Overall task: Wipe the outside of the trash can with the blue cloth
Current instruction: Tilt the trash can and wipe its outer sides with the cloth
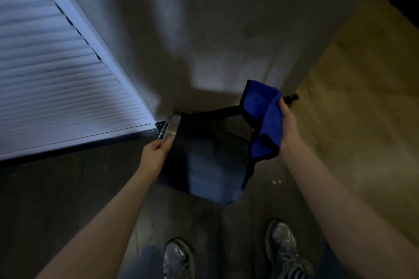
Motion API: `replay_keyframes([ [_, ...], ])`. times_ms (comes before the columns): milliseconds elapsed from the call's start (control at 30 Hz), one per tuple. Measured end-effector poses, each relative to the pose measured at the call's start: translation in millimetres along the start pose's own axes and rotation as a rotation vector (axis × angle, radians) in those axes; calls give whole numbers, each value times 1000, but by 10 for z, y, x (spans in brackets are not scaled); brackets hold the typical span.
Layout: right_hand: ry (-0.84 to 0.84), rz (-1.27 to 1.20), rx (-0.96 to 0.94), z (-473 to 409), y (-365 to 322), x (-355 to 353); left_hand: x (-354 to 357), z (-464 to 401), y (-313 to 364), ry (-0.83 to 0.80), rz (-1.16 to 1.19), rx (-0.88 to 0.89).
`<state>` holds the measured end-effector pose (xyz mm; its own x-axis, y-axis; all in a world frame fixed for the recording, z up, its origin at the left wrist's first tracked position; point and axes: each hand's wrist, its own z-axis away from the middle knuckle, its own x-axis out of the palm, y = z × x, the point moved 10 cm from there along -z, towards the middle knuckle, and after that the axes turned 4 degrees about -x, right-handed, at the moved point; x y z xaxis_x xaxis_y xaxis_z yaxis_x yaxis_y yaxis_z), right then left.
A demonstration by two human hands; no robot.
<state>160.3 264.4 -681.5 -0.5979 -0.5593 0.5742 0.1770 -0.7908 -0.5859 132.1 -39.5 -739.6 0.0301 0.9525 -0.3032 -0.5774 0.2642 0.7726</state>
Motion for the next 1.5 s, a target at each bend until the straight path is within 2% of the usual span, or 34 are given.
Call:
replay_keyframes([
  [167, 66, 181, -44, -187, 385, 18, -150, -127, -161, 63, 37, -10],
  [233, 90, 335, -203, -207, 514, 120, -132, -162, -171, 62, 71, -23],
  [300, 55, 608, -429, -150, 592, 319, -103, -180, -163, 66, 84, -32],
  [367, -65, 974, -591, -107, 806, 518, -72, -185, -151, 65, 86, -29],
  [467, -447, 1560, -703, -59, 1412, 778, -59, -178, -122, 70, 101, -14],
  [500, -567, 1700, -744, -24, 1598, 814, -56, -173, -118, 66, 109, -14],
  [567, -681, 1840, -880, 68, 1757, 848, -63, -163, -123, 62, 99, -15],
  [633, -709, 1902, -1083, 187, 1805, 897, -67, -153, -135, 61, 83, -10],
  [700, -684, 1916, -1198, 241, 1836, 929, -73, -137, -146, 79, 63, -12],
  [900, -448, 1794, -1226, 167, 1738, 948, -112, -223, -103, 119, 34, 41],
  [967, -370, 1828, -1120, 18, 1710, 948, -136, -242, -92, 136, 49, 47],
  [1033, -263, 1822, -908, -264, 1630, 846, -175, -254, -128, 160, 68, 21],
  [1167, 44, 1801, -369, -847, 1248, 97, -221, -237, -185, 193, 40, -13],
  [1233, 110, 1800, -231, -908, 1119, -191, -178, -229, -125, 184, 20, -2],
  [1300, 148, 1794, -273, -870, 1074, -211, -124, -219, -68, 176, -17, 7],
  [1367, 134, 1751, -411, -747, 1134, 21, -82, -212, -13, 183, -55, 27],
  [1500, -84, 1761, -727, -360, 1564, 837, -30, -218, 57, 202, -118, 61],
])
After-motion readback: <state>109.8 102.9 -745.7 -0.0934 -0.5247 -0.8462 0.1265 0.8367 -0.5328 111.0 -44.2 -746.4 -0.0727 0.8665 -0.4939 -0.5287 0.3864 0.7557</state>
